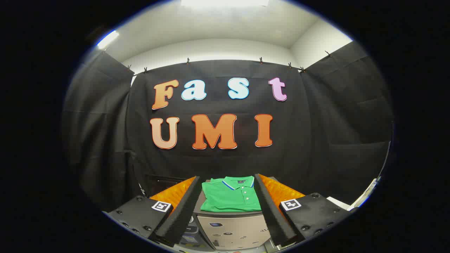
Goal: Put the clothes into the washing machine and then close the washing machine lid.
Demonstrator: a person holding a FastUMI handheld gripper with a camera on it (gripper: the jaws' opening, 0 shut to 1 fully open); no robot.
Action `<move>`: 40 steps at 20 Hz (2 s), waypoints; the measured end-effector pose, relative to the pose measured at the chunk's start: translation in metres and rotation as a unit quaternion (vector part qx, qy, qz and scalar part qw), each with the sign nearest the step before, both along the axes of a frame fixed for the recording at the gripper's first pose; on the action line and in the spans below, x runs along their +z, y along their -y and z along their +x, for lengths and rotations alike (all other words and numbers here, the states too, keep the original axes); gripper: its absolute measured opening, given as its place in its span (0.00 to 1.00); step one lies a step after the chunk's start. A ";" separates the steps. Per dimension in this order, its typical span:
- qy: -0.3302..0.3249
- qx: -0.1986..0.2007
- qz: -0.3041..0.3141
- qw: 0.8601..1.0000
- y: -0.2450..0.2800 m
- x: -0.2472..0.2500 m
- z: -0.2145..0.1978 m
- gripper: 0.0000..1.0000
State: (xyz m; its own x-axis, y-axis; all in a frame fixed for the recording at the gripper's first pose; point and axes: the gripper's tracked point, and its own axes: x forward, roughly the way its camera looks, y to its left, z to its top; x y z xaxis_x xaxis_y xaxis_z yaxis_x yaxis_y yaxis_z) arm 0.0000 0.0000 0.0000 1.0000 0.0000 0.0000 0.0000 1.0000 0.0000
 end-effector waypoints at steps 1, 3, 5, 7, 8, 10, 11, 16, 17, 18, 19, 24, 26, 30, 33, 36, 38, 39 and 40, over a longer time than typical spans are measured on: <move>0.000 -0.001 -0.002 1.000 0.000 0.001 0.000 0.97; 0.001 0.001 0.000 1.000 -0.001 0.001 0.000 0.97; 0.000 0.001 -0.001 1.000 -0.001 0.000 0.002 0.97; -0.003 0.000 -0.002 1.000 0.000 0.000 0.002 0.97; -0.002 -0.003 -0.002 1.000 0.000 0.000 0.002 0.97; -0.003 -0.006 0.001 1.000 0.000 0.000 0.003 0.97; -0.004 -0.005 0.003 1.000 -0.001 -0.001 0.003 0.97; -0.003 -0.007 -0.002 1.000 -0.001 0.000 0.004 0.97; -0.003 -0.004 -0.004 1.000 0.000 0.000 0.006 0.97; -0.004 -0.003 -0.010 1.000 0.000 0.000 0.007 0.97; -0.005 -0.005 -0.015 1.000 0.002 -0.001 0.007 0.97; -0.005 -0.005 -0.017 1.000 -0.001 0.001 0.010 0.97; -0.006 -0.008 -0.017 1.000 -0.003 0.003 0.017 0.97; -0.006 -0.011 -0.024 1.000 -0.007 0.005 0.020 0.97; -0.006 -0.020 -0.026 0.999 -0.004 0.005 0.020 0.97; -0.006 -0.029 -0.022 0.999 -0.003 0.004 0.018 0.98; -0.006 -0.033 -0.023 0.999 -0.002 0.007 0.020 0.98; -0.006 -0.033 -0.023 0.999 -0.004 0.008 0.024 0.98; -0.007 -0.032 -0.025 0.999 -0.005 0.008 0.026 0.98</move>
State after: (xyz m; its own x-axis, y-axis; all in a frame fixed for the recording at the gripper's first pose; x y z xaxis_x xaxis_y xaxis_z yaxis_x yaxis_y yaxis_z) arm 0.0264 0.0054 0.0076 0.9978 -0.0645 -0.0132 0.0638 0.9967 -0.0501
